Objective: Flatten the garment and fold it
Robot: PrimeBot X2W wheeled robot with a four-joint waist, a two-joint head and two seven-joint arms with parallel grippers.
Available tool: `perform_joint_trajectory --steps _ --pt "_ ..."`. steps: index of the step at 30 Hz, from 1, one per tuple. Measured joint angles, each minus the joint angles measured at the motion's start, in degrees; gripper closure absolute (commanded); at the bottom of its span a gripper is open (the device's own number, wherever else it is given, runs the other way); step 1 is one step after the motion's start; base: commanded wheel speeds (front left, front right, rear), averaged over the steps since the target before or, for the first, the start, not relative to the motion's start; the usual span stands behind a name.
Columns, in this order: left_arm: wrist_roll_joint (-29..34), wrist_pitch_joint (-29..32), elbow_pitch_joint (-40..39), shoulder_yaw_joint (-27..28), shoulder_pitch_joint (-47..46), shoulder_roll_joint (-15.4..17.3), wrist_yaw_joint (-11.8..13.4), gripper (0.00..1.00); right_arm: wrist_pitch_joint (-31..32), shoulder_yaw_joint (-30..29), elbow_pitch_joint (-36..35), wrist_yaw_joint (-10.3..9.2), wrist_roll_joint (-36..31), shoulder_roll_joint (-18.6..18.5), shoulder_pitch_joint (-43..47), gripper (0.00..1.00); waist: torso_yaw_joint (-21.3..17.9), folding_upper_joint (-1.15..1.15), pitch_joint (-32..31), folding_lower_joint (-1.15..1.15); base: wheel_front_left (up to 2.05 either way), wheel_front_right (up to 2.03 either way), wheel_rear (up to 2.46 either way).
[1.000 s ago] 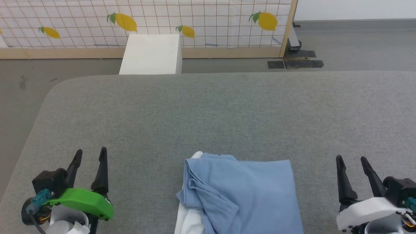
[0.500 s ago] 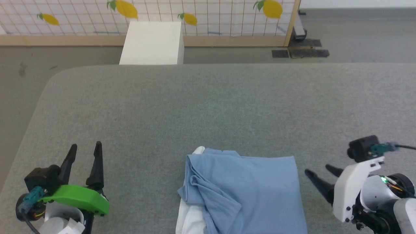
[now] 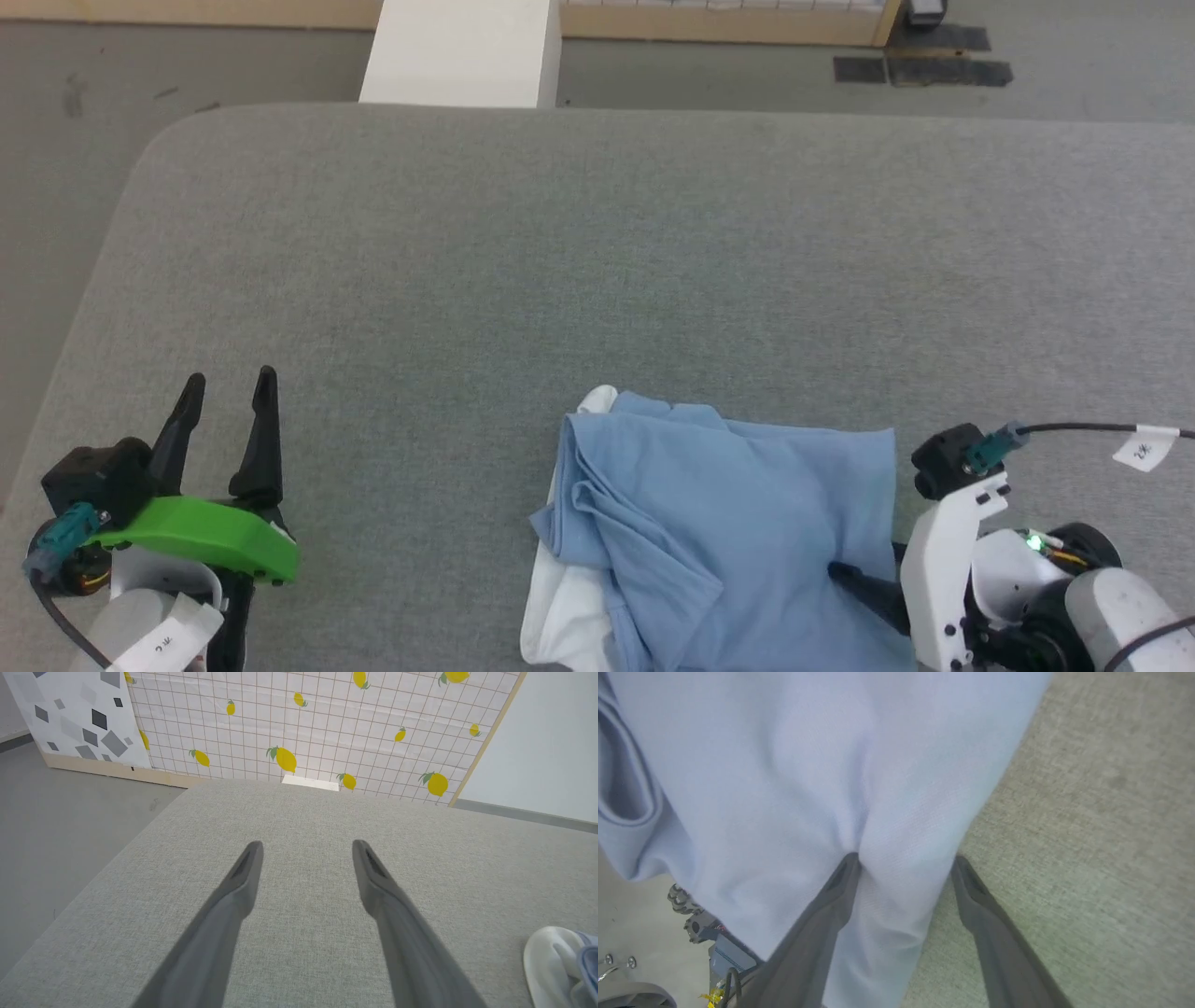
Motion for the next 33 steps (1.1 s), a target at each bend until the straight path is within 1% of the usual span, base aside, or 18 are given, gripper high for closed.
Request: perform_joint_trajectory --steps 4,7,8,9,10,16,20,24,31,33 --pt "-0.01 -0.29 0.89 0.36 -0.62 0.01 -0.38 0.0 0.02 1.87 1.16 0.01 0.21 -0.04 -1.83 0.0 0.85 0.0 1.08 0.0 0.0 0.0 0.0" --pt "-0.01 -0.32 1.31 0.53 -0.92 0.0 -0.6 0.0 1.15 3.23 1.67 0.01 0.81 -0.33 -2.75 0.0 1.13 0.0 1.48 0.0 0.0 0.0 0.0" --pt "-0.01 -0.33 1.38 0.57 -1.02 0.0 -0.67 0.0 1.75 3.64 1.81 0.01 0.97 -0.53 -3.2 0.6 1.13 0.0 1.46 0.0 0.0 0.0 0.0" --pt "-0.01 -0.33 1.45 0.59 -1.12 -0.02 -0.68 0.0 1.96 3.75 2.01 0.01 1.11 -0.58 -3.46 0.89 1.12 0.0 1.41 0.0 0.0 0.0 0.0" --pt "-0.01 -0.33 1.57 0.63 -1.19 -0.04 -0.68 0.0 1.94 3.76 2.16 0.01 1.19 -0.56 -3.55 1.0 1.11 0.0 1.32 0.0 0.0 0.0 0.0" --pt "-0.01 -0.51 2.24 0.77 -1.2 -0.45 -0.75 0.0 0.56 4.46 1.91 0.03 1.45 -0.53 -3.86 1.0 0.76 0.0 0.15 0.0 0.0 0.0 0.0" --pt "0.03 -0.51 2.38 0.94 -1.09 -0.99 -0.74 0.0 -0.79 5.46 0.4 0.02 1.02 -1.48 -4.33 1.0 0.35 0.0 -1.35 0.0 0.0 0.0 0.0" --pt "0.08 -0.52 2.08 0.93 -0.26 -1.68 -0.53 0.0 -1.25 5.61 -2.37 0.02 1.02 -2.89 -6.82 1.0 -0.09 0.0 -3.49 0.0 0.0 0.0 0.0" --pt "0.47 -0.58 0.89 0.58 1.2 -2.12 0.27 0.0 2.44 4.87 -5.71 0.02 1.54 -6.16 -8.38 1.0 -1.13 0.0 -6.63 0.0 0.0 0.0 0.0" --pt "0.47 -0.58 0.54 0.46 1.2 -2.14 0.33 0.0 3.18 4.69 -6.2 0.02 1.65 -6.47 -8.38 1.0 -1.59 0.0 -6.84 0.0 0.0 0.0 0.0"
